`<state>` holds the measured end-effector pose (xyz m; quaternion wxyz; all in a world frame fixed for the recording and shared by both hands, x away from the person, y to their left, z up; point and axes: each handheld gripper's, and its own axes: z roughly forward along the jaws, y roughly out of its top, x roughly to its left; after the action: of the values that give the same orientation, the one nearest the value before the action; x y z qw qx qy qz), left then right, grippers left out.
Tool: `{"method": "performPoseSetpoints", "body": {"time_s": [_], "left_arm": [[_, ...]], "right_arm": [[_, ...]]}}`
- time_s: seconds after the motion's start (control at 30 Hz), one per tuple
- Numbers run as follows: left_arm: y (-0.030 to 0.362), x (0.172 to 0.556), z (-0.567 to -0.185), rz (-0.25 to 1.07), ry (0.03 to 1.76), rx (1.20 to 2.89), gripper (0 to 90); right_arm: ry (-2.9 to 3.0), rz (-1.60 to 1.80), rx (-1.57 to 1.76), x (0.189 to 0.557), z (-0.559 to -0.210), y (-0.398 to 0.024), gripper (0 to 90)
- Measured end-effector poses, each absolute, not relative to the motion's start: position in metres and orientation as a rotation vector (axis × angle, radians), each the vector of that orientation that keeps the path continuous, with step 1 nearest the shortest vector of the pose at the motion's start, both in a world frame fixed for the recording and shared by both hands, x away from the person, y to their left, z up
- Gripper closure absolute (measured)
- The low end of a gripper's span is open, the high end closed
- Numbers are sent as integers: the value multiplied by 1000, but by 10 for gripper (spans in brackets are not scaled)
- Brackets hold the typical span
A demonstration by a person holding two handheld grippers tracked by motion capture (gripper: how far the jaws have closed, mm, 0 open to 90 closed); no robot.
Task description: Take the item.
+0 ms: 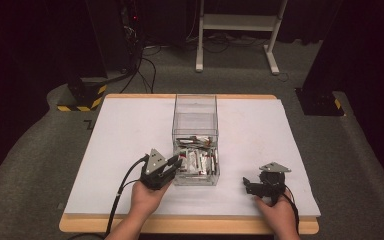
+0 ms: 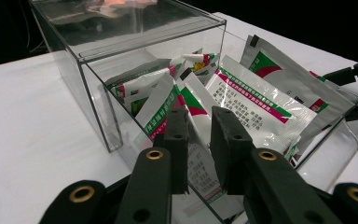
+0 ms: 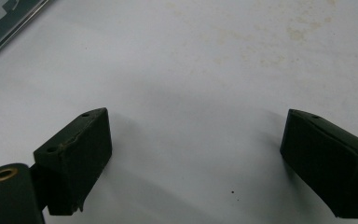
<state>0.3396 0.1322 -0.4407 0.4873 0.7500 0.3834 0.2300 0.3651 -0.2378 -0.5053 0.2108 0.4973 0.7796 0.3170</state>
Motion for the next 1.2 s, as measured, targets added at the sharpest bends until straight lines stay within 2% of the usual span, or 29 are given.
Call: {"method": "performPoseSetpoints", "body": {"time_s": [0.33,1.2], "left_arm": [[134,338,-443,583,931,1818,886],[142,335,-440,590,930,1753,896]], "right_arm": [[2167,881,1382,365,-505,-238,87],[2166,882,1382,365,-505,-238,87]]}}
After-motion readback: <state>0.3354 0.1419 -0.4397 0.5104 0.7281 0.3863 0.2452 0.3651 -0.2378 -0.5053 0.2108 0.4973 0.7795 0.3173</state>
